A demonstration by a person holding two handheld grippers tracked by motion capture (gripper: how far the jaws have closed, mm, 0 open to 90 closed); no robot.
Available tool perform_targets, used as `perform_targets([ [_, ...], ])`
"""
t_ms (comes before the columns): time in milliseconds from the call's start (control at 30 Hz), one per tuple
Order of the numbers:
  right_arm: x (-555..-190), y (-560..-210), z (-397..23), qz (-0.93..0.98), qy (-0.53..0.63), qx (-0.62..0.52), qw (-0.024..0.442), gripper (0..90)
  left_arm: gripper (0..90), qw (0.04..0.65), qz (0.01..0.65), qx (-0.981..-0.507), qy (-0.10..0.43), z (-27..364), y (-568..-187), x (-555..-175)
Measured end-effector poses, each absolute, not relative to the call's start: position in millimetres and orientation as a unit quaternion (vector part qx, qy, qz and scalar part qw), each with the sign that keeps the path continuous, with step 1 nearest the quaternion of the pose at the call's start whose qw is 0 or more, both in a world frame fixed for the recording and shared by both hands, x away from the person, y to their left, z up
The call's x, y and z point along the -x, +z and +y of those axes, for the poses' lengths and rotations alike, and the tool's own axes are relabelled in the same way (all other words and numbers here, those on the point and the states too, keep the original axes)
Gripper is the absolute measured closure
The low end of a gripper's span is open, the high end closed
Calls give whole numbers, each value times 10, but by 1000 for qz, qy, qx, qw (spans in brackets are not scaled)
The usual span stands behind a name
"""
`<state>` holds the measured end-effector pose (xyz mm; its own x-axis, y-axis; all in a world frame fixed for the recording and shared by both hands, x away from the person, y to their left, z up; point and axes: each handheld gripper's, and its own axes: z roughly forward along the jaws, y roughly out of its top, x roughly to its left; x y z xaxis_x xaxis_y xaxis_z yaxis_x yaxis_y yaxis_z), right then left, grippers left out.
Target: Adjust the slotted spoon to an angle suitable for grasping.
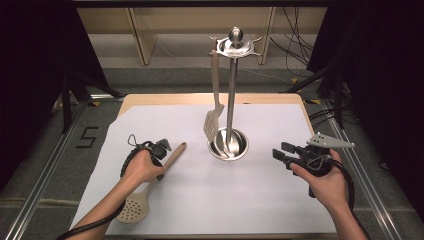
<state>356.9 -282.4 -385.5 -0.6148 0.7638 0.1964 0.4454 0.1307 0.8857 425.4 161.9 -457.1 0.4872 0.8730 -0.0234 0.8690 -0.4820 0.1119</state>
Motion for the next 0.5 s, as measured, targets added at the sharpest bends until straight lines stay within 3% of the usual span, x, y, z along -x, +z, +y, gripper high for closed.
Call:
perform_targets([
  [133,-3570,-3877,-2824,732,517,-415,154,523,773,84,502,-861,17,1695,-4555,-4225],
  [267,-3570,-3879,-2819,734,513,-421,145,523,773,156,495,-852,62,1760,-4492,-4117],
  [500,-3575,-3879,-2812,737,514,-412,154,523,774,229,472,-845,108,1854,-4322,-3937],
])
